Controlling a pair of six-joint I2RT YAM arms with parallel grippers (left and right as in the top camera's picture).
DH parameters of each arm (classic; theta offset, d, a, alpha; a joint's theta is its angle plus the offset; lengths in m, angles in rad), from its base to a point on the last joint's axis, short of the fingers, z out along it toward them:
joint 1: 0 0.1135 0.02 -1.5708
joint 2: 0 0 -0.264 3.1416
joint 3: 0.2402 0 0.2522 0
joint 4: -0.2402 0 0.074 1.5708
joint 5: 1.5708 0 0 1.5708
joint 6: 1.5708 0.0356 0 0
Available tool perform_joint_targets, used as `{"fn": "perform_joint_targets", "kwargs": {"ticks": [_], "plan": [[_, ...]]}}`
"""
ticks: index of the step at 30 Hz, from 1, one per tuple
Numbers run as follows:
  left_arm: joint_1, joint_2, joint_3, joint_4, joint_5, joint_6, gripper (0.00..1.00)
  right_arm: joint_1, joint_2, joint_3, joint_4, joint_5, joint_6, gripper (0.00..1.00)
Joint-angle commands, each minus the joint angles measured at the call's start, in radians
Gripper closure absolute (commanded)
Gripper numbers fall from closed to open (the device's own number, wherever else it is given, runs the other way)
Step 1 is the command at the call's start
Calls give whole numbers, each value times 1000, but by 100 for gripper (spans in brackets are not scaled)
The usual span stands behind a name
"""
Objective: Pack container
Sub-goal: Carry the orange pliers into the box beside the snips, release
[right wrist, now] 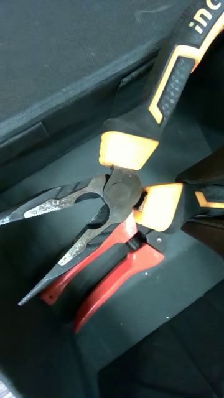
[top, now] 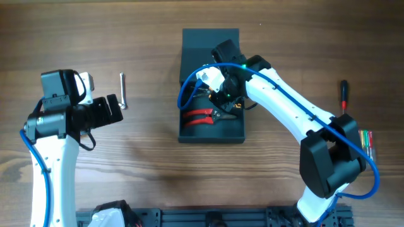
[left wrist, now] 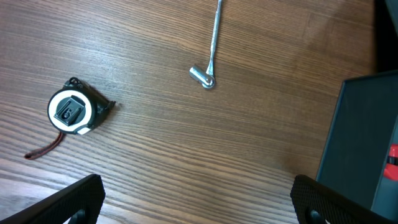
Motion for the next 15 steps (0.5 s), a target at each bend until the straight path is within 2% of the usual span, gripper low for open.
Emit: {"fn": "perform_joint_targets", "kwargs": {"ticks": [1, 15], "plan": [[6, -2, 23, 7, 20, 13, 0, 6, 2, -3, 10, -28, 21, 96], [6, -2, 23, 22, 20, 13, 0, 25, 2, -3, 0, -28, 126, 96]]}}
